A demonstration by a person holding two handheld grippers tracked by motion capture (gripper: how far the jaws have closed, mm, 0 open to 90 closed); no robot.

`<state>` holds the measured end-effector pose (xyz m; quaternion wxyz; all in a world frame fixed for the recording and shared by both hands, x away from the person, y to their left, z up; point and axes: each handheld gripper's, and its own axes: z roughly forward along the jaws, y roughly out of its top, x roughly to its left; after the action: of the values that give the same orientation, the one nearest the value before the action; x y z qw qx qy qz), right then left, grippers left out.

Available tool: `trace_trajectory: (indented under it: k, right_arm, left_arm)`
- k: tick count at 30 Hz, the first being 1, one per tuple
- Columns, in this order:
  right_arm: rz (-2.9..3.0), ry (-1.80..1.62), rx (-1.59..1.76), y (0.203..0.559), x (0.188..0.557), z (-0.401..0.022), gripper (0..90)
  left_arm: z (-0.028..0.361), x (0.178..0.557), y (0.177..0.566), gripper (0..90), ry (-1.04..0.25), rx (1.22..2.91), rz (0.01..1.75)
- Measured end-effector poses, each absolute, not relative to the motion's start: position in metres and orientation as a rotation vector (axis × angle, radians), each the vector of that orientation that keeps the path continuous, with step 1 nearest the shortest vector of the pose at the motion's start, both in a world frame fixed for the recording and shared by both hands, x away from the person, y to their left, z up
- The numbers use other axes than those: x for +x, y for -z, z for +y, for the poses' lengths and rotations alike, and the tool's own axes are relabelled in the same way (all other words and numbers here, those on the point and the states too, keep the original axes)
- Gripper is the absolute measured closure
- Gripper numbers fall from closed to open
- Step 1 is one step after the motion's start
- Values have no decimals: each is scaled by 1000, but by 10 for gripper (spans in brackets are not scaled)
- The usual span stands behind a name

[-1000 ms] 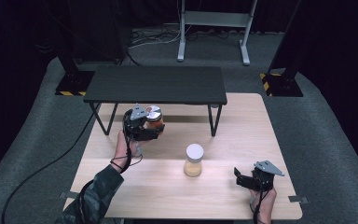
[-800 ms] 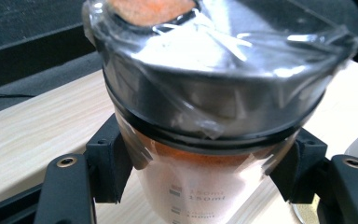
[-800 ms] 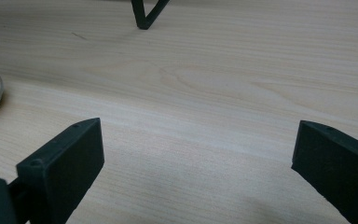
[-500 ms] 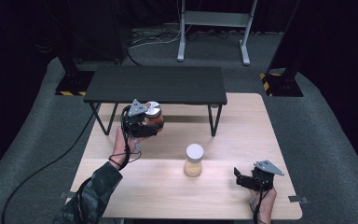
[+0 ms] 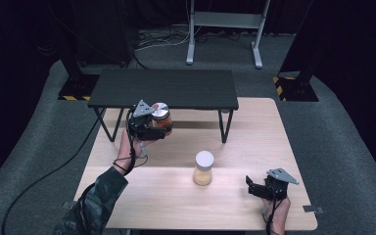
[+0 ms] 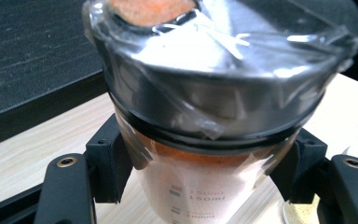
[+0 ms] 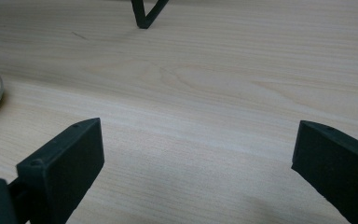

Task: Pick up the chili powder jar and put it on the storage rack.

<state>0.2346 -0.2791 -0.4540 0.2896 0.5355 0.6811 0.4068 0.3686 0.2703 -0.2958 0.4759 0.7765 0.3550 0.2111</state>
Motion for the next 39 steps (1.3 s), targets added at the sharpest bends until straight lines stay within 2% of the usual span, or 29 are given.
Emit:
trace_trajectory:
  k: [39]
  right_arm:
    - [1819, -1085, 1426, 454, 234, -279, 11]
  left_arm:
    - [274, 380, 262, 317, -493, 1909, 840]
